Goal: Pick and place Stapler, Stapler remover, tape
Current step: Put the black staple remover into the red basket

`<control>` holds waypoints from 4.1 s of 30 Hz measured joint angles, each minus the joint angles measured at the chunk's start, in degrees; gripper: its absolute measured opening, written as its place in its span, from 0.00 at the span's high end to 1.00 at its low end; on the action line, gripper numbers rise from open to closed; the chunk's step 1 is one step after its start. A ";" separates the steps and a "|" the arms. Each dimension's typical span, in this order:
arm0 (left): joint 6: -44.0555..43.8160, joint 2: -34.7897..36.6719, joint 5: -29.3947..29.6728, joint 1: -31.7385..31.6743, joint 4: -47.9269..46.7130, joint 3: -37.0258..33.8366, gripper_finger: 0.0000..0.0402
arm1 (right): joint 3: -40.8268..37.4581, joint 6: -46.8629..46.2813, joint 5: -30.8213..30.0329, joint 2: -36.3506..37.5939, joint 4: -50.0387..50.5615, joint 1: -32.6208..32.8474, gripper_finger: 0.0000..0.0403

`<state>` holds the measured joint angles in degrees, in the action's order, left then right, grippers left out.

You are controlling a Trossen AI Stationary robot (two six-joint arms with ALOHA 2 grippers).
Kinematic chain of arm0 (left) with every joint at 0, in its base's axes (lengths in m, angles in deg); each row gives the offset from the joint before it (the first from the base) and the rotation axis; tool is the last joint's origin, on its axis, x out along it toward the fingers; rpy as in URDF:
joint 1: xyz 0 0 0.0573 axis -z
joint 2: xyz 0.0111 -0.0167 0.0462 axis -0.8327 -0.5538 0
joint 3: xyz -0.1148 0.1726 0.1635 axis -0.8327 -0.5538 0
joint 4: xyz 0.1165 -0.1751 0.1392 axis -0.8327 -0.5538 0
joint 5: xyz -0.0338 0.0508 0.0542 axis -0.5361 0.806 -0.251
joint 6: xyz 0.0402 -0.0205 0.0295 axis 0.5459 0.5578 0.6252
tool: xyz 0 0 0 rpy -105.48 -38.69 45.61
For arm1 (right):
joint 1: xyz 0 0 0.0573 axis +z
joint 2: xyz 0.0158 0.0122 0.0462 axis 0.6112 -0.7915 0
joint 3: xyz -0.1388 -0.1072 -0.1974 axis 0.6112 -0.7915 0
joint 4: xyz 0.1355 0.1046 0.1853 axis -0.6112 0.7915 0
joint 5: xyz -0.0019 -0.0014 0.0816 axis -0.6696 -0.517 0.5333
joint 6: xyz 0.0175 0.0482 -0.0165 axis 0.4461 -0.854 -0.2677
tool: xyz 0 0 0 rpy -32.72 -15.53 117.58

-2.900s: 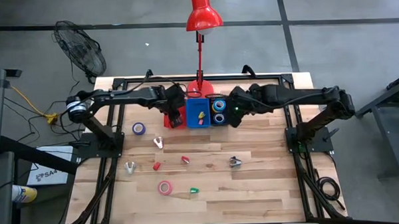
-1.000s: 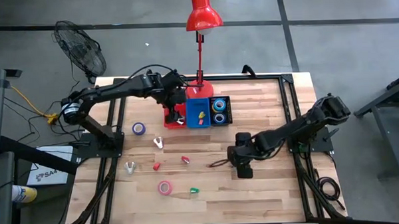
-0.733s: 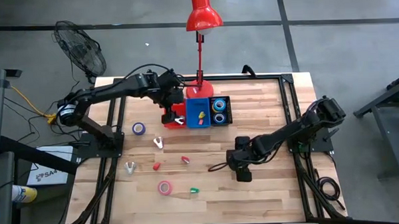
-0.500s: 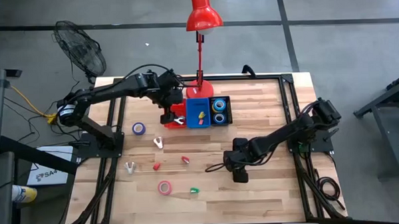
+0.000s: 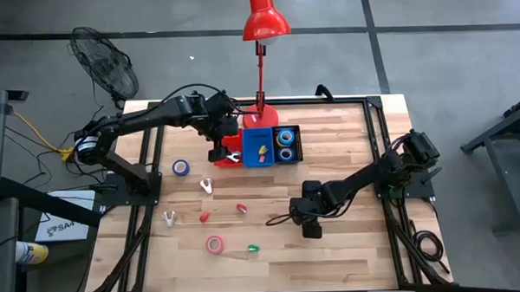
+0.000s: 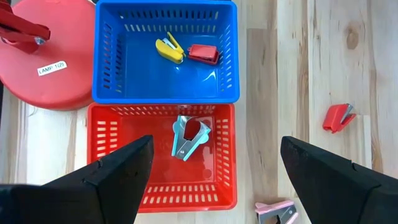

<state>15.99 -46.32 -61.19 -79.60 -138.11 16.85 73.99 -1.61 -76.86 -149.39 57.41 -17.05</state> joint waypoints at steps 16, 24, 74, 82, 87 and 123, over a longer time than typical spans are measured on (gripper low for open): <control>0.23 0.00 0.13 0.00 0.04 -0.02 0.14 | 0.00 6.25 1.17 0.00 0.20 0.04 0.39; 0.44 0.00 0.15 0.00 0.06 -0.02 0.14 | 0.00 6.30 1.13 0.04 0.24 0.04 0.61; -8.93 7.61 -17.82 9.19 41.85 -0.07 0.14 | 0.09 23.55 -16.06 25.73 -54.60 -12.04 0.79; -17.50 7.61 -16.06 9.46 43.79 -0.07 0.14 | 0.09 27.92 -16.19 25.68 -57.52 -12.17 0.79; -18.54 7.61 -16.04 9.49 43.86 -0.07 0.14 | 0.07 28.30 -14.92 25.66 -57.83 -13.60 0.79; -20.80 7.54 -14.58 9.40 45.81 -0.07 0.72 | 0.00 28.01 -10.51 22.12 -65.79 -16.90 0.79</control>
<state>-4.81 -38.78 -75.77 -70.20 -92.29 16.78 73.99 26.41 -87.37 -127.27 -8.37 -33.95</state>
